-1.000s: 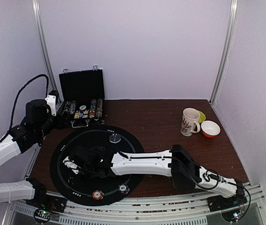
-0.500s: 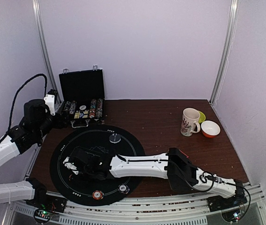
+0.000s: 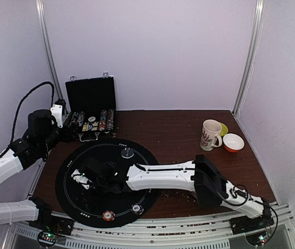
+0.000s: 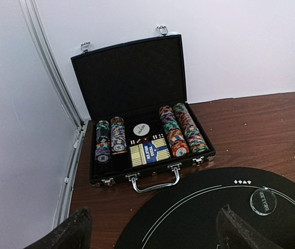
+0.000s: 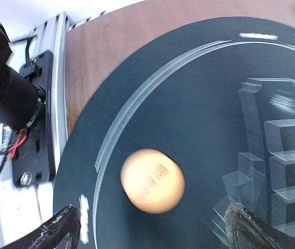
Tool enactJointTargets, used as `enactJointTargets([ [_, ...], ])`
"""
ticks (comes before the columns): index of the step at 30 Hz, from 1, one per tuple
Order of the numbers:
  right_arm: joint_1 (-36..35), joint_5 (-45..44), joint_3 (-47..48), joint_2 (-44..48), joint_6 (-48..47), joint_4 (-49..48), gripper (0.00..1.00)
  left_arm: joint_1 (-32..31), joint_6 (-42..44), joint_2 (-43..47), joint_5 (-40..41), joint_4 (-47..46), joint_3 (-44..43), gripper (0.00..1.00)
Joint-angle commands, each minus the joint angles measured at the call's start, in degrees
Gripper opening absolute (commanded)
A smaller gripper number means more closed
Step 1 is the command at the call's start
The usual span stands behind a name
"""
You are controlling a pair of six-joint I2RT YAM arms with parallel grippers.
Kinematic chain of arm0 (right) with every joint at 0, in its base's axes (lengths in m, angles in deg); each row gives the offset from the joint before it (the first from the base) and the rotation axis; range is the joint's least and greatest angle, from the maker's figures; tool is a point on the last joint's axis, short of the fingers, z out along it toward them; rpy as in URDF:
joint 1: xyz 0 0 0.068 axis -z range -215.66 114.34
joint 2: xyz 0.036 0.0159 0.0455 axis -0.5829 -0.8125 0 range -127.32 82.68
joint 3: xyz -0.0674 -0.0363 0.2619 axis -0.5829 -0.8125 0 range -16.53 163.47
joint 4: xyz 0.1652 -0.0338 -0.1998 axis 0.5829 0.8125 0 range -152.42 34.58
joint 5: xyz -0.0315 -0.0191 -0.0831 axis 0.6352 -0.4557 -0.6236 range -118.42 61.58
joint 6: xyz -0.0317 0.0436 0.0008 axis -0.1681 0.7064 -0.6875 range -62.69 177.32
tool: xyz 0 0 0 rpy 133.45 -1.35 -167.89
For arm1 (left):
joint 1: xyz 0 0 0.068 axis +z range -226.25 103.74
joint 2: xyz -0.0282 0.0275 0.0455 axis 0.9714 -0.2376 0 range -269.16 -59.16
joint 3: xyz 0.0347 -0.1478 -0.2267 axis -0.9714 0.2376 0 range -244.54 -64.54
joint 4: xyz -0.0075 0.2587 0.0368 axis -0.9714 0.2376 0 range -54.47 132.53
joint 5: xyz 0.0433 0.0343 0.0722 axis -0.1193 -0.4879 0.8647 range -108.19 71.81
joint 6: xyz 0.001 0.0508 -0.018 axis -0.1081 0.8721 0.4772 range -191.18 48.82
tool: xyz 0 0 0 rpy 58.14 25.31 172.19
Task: Distribute texas hold em gaming equipment
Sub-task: Place the big blind button on the poker table mat, then pick up the big blind button from the poker table mat.
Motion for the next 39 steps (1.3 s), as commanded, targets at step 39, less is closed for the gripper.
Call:
enactJointTargets([
  [39,14.3,-10.0,-28.1,18.1,4.9,23.1,0.71,-7.3,-21.2,-7.9,-16.4,28.9,-4.5,0.92],
])
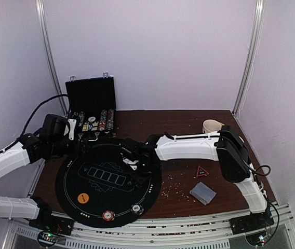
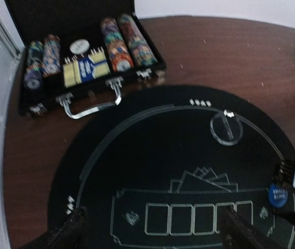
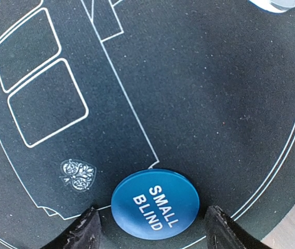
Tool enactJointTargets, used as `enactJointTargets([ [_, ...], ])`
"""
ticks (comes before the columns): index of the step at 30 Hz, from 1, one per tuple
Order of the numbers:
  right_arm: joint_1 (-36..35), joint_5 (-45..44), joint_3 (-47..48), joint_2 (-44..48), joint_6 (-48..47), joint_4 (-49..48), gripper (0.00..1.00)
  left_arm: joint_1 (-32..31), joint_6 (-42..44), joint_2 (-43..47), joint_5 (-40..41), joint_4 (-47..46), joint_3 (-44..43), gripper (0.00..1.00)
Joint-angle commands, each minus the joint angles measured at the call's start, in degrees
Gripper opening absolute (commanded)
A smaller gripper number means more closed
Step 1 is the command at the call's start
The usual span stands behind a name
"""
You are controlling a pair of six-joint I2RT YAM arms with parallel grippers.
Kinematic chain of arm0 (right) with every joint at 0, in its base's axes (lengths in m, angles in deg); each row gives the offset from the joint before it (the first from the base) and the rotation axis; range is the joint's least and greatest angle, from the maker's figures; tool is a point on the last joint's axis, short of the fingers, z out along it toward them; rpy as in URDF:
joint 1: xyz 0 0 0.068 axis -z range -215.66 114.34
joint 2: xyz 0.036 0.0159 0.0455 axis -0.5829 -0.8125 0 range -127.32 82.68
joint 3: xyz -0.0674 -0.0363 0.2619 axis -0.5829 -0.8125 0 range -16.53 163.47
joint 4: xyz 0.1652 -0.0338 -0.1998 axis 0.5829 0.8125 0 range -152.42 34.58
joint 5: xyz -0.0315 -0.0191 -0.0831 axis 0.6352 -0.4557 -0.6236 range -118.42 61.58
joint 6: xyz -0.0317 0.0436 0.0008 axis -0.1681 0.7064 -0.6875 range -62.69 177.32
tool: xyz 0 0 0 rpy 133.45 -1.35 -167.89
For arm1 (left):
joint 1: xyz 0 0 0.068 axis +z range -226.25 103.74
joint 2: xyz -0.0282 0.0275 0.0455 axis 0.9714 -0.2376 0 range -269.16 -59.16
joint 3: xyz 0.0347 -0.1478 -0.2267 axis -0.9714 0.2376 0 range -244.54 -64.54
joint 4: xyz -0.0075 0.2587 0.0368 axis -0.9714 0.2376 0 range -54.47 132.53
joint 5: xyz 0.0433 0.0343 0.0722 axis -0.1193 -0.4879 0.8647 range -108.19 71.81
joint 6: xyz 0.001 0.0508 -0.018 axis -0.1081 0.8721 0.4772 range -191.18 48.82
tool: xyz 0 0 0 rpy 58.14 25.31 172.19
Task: Distribute texas hold em gaming equipment
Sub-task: Pick up the big blind button from the poker table mat.
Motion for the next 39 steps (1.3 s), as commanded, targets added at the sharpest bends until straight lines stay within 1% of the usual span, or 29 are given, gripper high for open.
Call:
enactJointTargets([
  [1,1.1,1.1,-1.9,0.1,-1.0,-0.6,0.69,-8.3,-13.8,-0.7,-0.5,16.8,-2.4,0.94],
  [3,1.8,0.9,-1.8,-0.4,-1.5,-0.4,0.63,-13.9,-18.5,-1.4,3.7,22.6,-3.3,0.95],
  [5,1.9,0.7,-2.4,-0.7,-2.5,-0.2,0.56,-16.6,-23.1,-2.7,5.6,29.1,-3.4,0.96],
  [7,1.9,0.8,-3.0,-0.5,-3.3,-0.2,0.48,-17.6,-26.8,-3.7,3.3,32.9,-1.9,0.96],
  [9,1.9,0.8,-4.5,0.2,-3.9,-1.0,0.45,-18.0,-28.6,-4.4,1.2,34.4,0.4,0.96],
  [12,1.8,0.8,-6.2,1.2,-4.7,-1.9,0.42,-18.3,-30.4,-5.0,2.3,35.6,3.0,0.98],
  [15,1.6,0.8,-7.4,2.1,-5.5,-2.8,0.41,-18.3,-32.2,-6.6,2.0,34.8,5.0,0.98],
  [18,1.3,0.8,-8.1,2.5,-6.3,-3.6,0.4,-18.3,-33.1,-8.9,0.3,31.8,7.0,0.98],
  [22,1.1,0.5,-9.2,2.8,-6.7,-4.3,0.39,-18.8,-33.6,-10.9,-2.6,27.1,8.0,0.93],
  [25,1.1,0.5,-9.5,2.9,-6.8,-4.6,0.38,-18.9,-33.3,-11.8,-3.8,24.7,10.4,0.92],
  [31,1.1,0.2,-9.6,3.3,-7.0,-4.9,0.38,-18.9,-33.1,-14.2,-5.5,20.2,12.1,0.8],
  [34,1.0,0.1,-9.6,3.4,-7.0,-5.1,0.37,-18.9,-32.3,-15.8,-5.9,19.4,11.9,0.69],
  [37,1.1,0.0,-9.8,3.7,-6.9,-5.2,0.37,-18.9,-32.4,-16.7,-5.9,18.4,11.9,0.61],
  [39,1.0,0.0,-10.1,3.8,-6.9,-5.4,0.37,-18.9,-32.7,-16.7,-6.0,17.8,12.1,0.53],
])
